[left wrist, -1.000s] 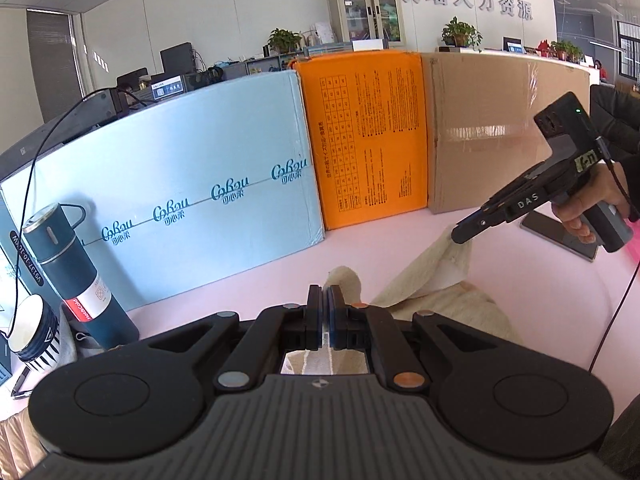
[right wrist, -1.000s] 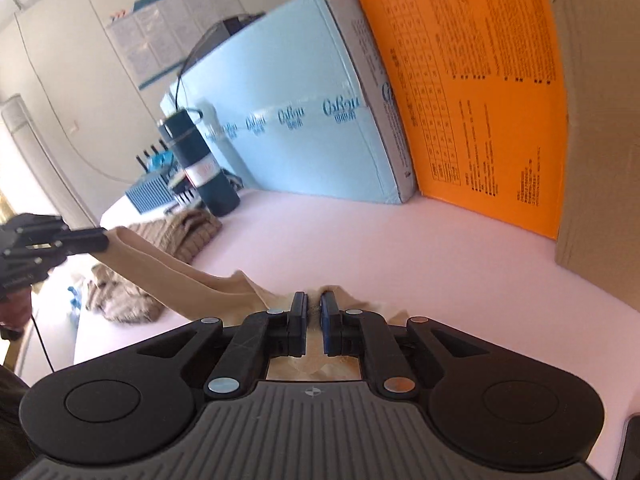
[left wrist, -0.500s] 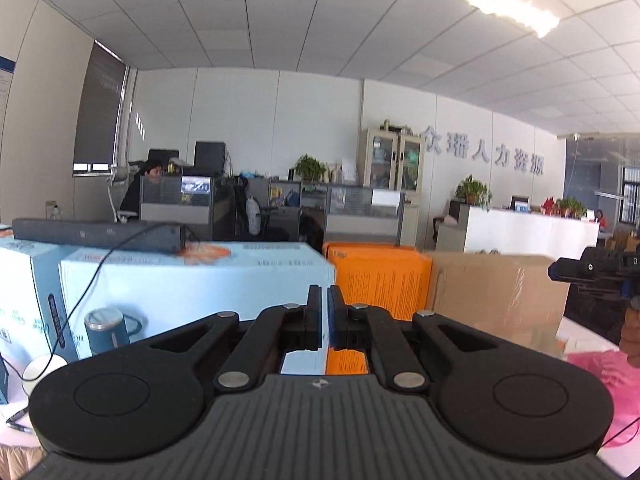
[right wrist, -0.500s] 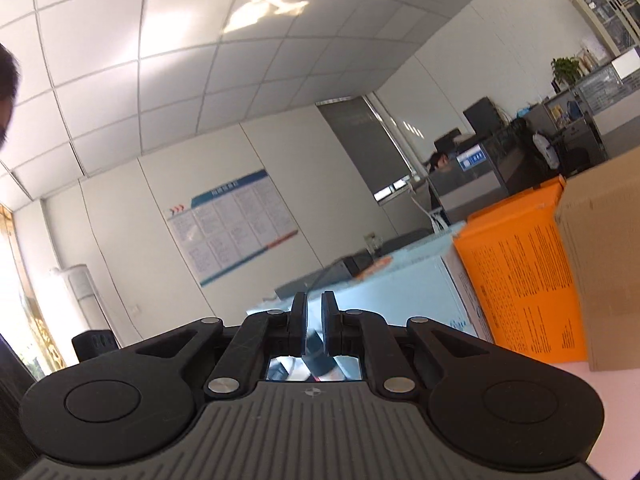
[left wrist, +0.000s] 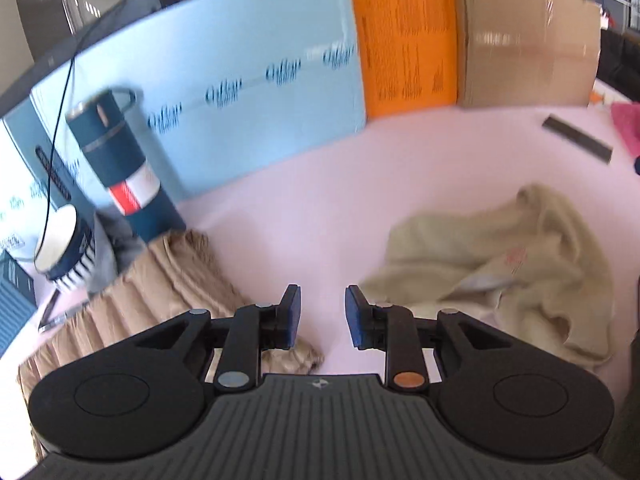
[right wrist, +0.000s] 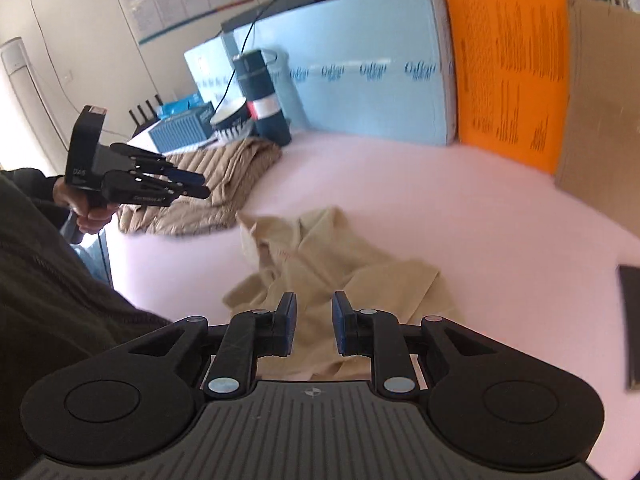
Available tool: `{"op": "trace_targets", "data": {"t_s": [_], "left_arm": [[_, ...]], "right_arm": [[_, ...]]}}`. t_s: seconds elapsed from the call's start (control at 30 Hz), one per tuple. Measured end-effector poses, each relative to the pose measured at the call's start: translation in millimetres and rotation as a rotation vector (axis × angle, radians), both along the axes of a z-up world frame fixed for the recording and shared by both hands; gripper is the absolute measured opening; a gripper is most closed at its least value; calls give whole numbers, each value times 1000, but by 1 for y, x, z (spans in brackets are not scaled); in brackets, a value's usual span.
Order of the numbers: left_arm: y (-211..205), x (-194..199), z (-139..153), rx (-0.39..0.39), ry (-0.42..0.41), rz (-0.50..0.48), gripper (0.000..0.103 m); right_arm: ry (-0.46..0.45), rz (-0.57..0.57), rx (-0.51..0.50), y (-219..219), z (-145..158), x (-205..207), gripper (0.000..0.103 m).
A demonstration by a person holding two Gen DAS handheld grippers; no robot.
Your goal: Fold clothes
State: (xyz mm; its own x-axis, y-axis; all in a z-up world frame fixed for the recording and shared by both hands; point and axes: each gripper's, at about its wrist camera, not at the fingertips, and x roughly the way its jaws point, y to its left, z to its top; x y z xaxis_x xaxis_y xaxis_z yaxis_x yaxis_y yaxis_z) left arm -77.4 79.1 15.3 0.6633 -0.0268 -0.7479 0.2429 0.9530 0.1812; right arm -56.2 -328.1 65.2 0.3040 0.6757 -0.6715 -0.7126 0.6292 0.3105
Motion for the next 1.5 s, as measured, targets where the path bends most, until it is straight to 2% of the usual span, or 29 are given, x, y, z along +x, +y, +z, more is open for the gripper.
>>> {"op": "trace_targets", "data": {"t_s": [0.03, 0.1, 0.13, 0.17, 0.23, 0.27, 0.37, 0.4, 0.43, 0.47, 0.5, 0.53, 0.67, 0.77, 0.93, 1.1, 1.33, 1.43, 1.5], "left_arm": [[-2, -2, -11, 16, 13, -9, 23], [-8, -7, -29, 50, 6, -35, 37], [-12, -7, -35, 67, -6, -43, 55], [-16, -5, -40, 77, -23, -55, 64], [-22, -1, -47, 90, -47, -90, 65], [-25, 3, -49, 95, -49, -113, 68], [-32, 13, -59, 110, -52, -186, 77], [-34, 17, -63, 116, -50, -218, 76], [-36, 20, -66, 110, -46, -245, 58], [-37, 23, -69, 102, -36, -259, 20], [-39, 26, -69, 100, -26, -260, 6], [-39, 25, -66, 95, -36, -255, 3], [-34, 20, -50, 69, -93, -208, 3], [-28, 18, -45, 74, -94, -179, 4], [-30, 7, -45, 98, -91, -188, 6], [-30, 0, -47, 86, -85, -166, 6], [-28, -5, -50, 71, -80, -154, 6], [-28, -4, -52, 70, -72, -151, 7], [-29, -4, -53, 70, -69, -150, 7]], "right_arm": [[13, 14, -12, 6, -8, -8, 26], [24, 43, -26, 13, -17, -24, 29], [35, 44, -21, 16, -20, -29, 30], [42, 35, -20, 17, -21, -34, 30], [43, 21, -31, 17, -21, -41, 32], [40, 16, -39, 16, -21, -45, 36], [31, 21, -55, 16, -21, -55, 37], [24, 26, -59, 17, -21, -58, 37], [12, 35, -66, 20, -22, -59, 38], [-7, 45, -78, 24, -23, -62, 44], [-34, 59, -97, 29, -24, -64, 47], [-66, 74, -116, 34, -26, -68, 49], [-213, 155, -189, 57, -39, -81, 49], [-315, 239, -249, 76, -51, -90, 49], [-462, 341, -340, 103, -64, -101, 49], [-485, 361, -399, 115, -72, -101, 47], [-514, 297, -413, 114, -69, -99, 47], [-496, 304, -428, 116, -75, -99, 41], [-479, 310, -436, 117, -79, -97, 32]]}}
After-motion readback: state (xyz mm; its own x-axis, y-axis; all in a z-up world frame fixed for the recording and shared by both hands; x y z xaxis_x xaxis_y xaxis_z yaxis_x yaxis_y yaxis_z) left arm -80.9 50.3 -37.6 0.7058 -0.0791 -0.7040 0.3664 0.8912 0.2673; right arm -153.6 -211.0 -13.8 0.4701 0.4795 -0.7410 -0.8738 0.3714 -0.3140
